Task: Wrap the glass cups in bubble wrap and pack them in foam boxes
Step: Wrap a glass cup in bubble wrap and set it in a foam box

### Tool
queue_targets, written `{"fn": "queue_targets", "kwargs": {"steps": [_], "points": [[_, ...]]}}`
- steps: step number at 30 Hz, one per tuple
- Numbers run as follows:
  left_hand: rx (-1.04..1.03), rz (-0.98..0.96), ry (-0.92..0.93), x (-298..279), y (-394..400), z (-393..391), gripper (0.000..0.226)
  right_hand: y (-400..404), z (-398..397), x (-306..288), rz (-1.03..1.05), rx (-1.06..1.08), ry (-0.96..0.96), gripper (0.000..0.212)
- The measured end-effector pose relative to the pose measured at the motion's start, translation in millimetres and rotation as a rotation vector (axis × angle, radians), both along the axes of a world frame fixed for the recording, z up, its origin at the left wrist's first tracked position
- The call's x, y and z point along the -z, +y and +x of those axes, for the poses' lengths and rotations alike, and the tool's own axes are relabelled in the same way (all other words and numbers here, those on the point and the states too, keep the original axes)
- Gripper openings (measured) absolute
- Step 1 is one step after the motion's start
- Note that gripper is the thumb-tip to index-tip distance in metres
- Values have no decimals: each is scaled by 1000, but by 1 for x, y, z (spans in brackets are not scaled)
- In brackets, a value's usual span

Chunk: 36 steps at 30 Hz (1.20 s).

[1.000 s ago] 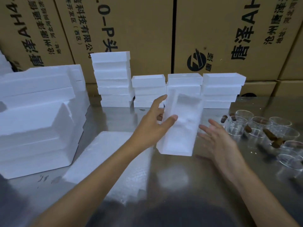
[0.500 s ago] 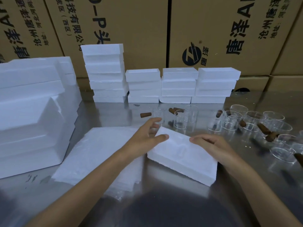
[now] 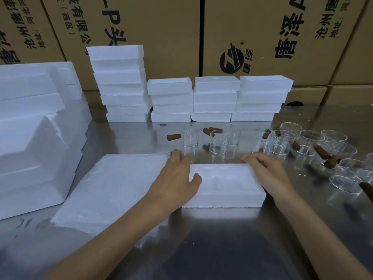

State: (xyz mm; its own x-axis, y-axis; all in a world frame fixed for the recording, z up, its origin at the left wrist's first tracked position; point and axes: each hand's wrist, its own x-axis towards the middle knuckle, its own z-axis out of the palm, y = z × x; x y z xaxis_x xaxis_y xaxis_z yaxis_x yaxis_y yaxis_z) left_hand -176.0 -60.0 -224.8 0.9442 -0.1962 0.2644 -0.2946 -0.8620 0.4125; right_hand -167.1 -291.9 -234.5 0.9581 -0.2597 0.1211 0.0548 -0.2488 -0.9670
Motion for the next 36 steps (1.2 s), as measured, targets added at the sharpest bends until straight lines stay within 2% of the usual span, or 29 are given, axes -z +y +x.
{"fn": "queue_targets", "kwargs": {"steps": [4,8,13,19,25,30,36], "points": [[-40,52,-79,2,0,4,43,7,-3,-3,-125,41,-94,9],[-61,81,-147,0,5,10,42,22,-2,-13,-369,91,-197,21],[180,-61,-172,-17,24,12,33,49,34,-40,-566,-37,-207,24],[289,-1,-86,-22,44,24,30,98,82,-60,-841,-201,-128,36],[341,70,-51,-32,58,61,23,140,114,-53,-887,-355,43,44],[406,173,36,-45,65,90,22,142,128,-53,-715,-451,134,36],[454,229,98,-54,78,108,24,147,138,-55,-706,-608,322,40]]}}
